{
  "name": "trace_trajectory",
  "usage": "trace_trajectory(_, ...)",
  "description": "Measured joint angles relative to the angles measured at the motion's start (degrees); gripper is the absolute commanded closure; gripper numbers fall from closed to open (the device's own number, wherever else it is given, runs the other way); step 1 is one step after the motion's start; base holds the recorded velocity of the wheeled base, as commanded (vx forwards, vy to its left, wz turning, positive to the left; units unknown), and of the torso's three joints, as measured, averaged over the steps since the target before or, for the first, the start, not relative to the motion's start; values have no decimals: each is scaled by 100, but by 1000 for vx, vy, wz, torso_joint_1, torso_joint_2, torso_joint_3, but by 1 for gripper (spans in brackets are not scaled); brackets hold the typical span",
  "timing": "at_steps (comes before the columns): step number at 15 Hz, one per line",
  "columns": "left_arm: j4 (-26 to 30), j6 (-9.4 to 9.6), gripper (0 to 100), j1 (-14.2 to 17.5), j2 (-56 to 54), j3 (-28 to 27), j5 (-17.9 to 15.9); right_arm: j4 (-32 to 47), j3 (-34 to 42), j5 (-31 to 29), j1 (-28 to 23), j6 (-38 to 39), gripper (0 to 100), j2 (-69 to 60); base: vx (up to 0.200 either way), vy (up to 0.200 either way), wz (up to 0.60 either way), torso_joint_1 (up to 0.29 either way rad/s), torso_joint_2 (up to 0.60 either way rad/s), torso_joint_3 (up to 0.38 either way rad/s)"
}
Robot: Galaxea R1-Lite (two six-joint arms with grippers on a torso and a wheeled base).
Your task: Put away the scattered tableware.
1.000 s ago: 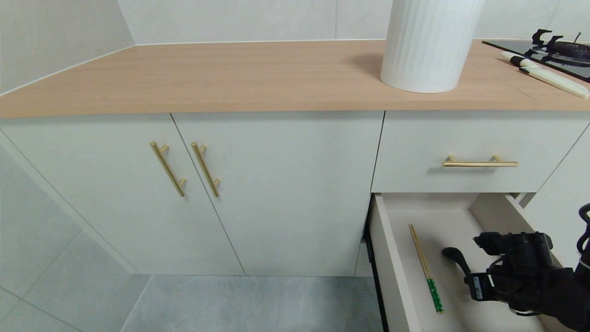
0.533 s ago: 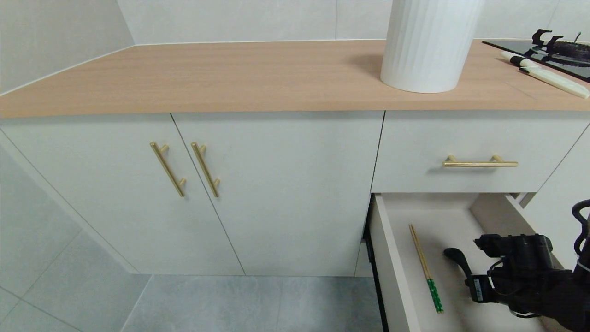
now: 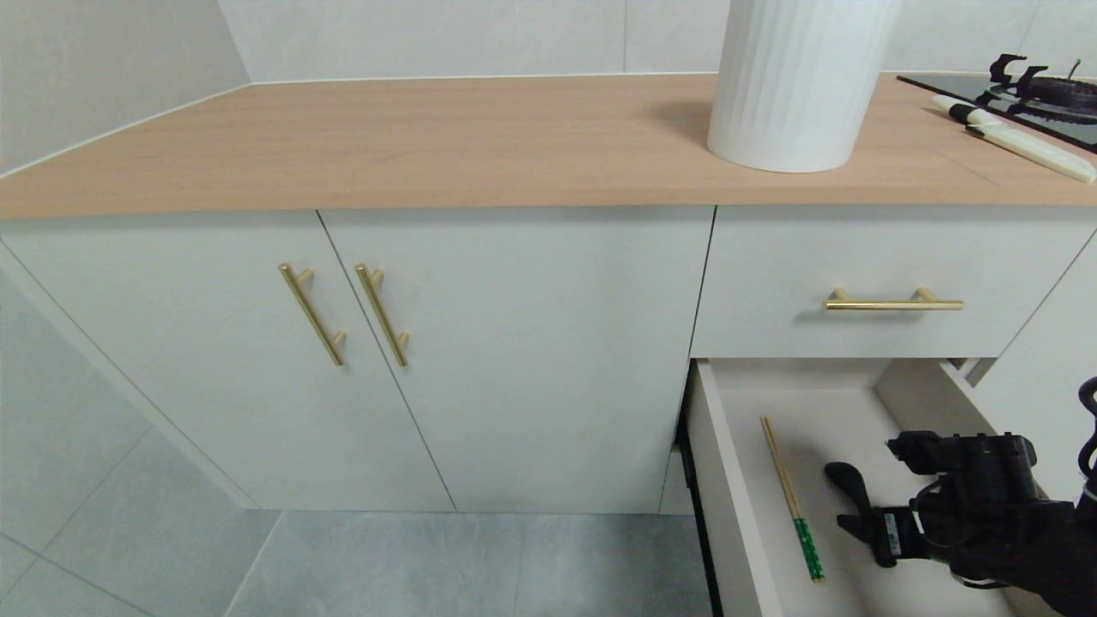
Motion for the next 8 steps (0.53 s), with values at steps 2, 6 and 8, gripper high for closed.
trace_trajectory(2, 0, -2, 0, 0, 0, 0, 0, 4, 91, -1, 0, -10, 0, -408, 0, 0, 0, 0, 0, 0)
trace_trajectory(6, 0, -2, 0, 0, 0, 0, 0, 879, 205, -11, 0, -18, 0, -1731, 0, 0, 0, 0, 0, 0)
trace_trajectory(8, -2, 0, 0, 0, 0, 0, 2, 1910, 80, -12, 0, -18, 0, -2567, 0, 0, 0, 0, 0, 0)
